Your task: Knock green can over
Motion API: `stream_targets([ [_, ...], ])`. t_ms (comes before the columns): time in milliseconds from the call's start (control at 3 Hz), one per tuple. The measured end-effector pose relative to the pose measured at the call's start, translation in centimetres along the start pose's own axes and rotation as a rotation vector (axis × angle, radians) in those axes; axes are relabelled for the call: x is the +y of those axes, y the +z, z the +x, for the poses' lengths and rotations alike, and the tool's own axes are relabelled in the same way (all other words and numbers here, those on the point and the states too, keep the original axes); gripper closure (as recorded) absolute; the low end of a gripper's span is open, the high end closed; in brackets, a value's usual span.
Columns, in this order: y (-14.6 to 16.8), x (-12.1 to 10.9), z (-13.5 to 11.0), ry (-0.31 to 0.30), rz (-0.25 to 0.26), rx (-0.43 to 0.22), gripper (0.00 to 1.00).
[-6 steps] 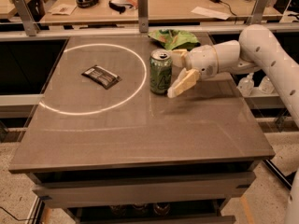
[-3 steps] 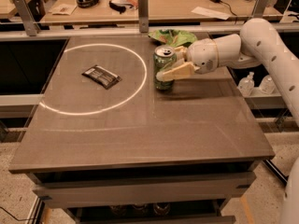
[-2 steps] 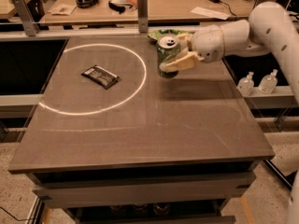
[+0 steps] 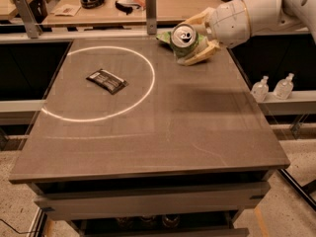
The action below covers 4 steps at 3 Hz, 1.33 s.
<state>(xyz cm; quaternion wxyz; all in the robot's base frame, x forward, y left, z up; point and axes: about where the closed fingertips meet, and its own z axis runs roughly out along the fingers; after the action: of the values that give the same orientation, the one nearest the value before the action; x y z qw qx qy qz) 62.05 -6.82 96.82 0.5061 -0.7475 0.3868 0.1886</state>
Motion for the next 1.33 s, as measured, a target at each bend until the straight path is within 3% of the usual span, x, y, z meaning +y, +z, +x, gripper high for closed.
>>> stream_targets([
  [333,-0.4,0.4,-0.5,-0.172,-0.065,0.119,1.00],
  [667,-0.6,1.7,0.3,-0.296,-0.141,0.252,1.00],
  [1333,0.1,6.0,4.8,-0.404,-0.259,0.481,1.00],
])
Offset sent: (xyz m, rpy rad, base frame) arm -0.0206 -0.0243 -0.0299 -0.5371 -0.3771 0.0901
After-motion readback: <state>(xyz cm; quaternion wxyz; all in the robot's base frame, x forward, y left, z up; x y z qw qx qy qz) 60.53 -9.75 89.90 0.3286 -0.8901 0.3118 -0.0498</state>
